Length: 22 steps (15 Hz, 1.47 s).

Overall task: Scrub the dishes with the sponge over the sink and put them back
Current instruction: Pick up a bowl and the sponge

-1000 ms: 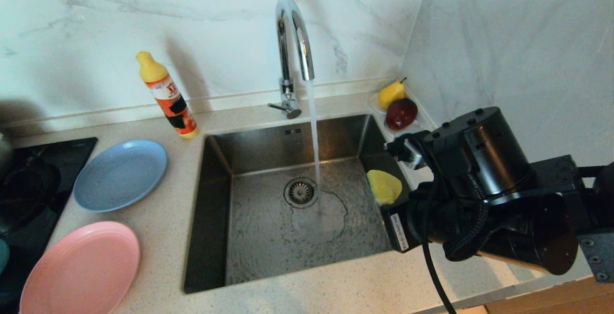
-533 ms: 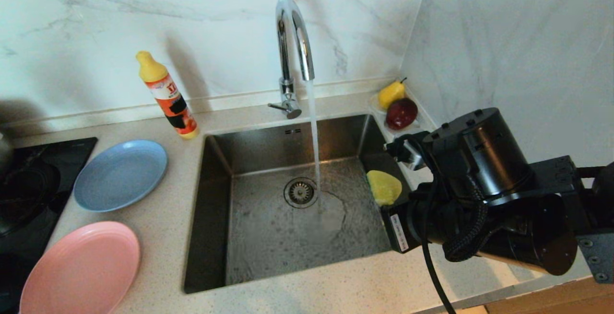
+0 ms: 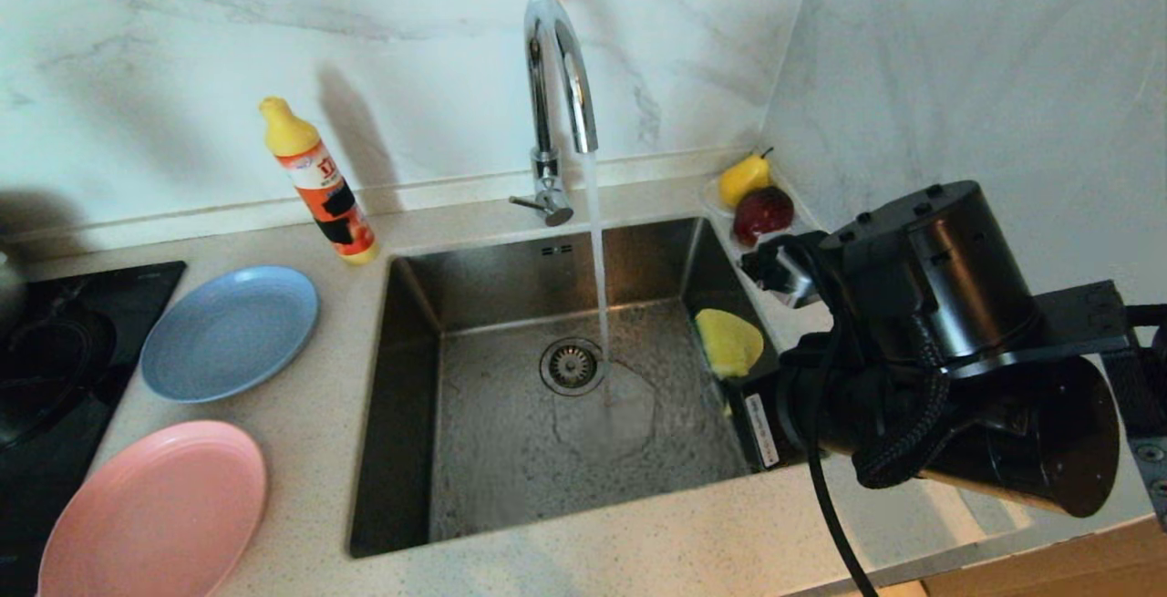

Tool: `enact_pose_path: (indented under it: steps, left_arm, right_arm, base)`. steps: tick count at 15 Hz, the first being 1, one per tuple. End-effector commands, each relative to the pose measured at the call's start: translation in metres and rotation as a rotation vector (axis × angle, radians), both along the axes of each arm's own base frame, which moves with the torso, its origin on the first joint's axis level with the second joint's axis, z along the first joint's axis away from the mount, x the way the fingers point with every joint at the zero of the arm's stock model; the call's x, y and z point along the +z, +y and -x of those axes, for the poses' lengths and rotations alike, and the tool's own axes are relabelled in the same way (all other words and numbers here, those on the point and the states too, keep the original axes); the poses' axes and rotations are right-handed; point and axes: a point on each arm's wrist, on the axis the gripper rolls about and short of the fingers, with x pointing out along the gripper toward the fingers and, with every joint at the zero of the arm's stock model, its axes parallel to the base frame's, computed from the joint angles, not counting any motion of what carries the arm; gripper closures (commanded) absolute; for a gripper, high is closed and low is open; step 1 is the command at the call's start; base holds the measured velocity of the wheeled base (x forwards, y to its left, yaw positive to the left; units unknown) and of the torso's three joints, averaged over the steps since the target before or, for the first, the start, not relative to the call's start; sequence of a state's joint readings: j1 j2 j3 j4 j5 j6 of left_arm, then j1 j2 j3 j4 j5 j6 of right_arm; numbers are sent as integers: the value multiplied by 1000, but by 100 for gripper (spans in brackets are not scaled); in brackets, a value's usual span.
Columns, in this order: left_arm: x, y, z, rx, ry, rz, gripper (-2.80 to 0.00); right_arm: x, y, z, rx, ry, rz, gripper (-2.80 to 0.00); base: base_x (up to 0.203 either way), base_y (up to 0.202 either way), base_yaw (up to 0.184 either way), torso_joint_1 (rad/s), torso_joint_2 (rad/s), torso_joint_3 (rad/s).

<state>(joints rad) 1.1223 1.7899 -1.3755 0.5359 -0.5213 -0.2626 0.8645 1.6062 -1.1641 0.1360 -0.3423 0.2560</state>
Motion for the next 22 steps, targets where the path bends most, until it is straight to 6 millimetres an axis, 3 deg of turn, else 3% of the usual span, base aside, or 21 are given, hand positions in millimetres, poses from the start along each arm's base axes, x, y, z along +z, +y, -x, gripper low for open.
enact_pose_path:
  steps: [1, 7, 11, 14, 22]
  left_arm:
    - [46, -43, -17, -135, -73, -126, 0]
    - [74, -143, -86, -470, -67, -284, 0]
    - [76, -221, -111, -690, -55, -340, 0]
    - [61, -273, -130, -797, -12, -319, 0]
    - [8, -389, -171, -973, 63, -300, 0]
  right_arm:
    - [5, -1, 1, -1, -12, -14, 0]
    - [4, -2, 2, -1, -9, -12, 0]
    - [3, -1, 1, -1, -7, -12, 0]
    - [1, 1, 2, 7, -2, -8, 0]
    - [2, 1, 2, 11, -5, -13, 0]
  base:
    - [0, 0, 0, 0, 0, 0]
    - [0, 0, 0, 0, 0, 0]
    - [0, 0, 0, 0, 0, 0]
    - [0, 0, 0, 0, 0, 0]
    - [0, 0, 0, 0, 0, 0]
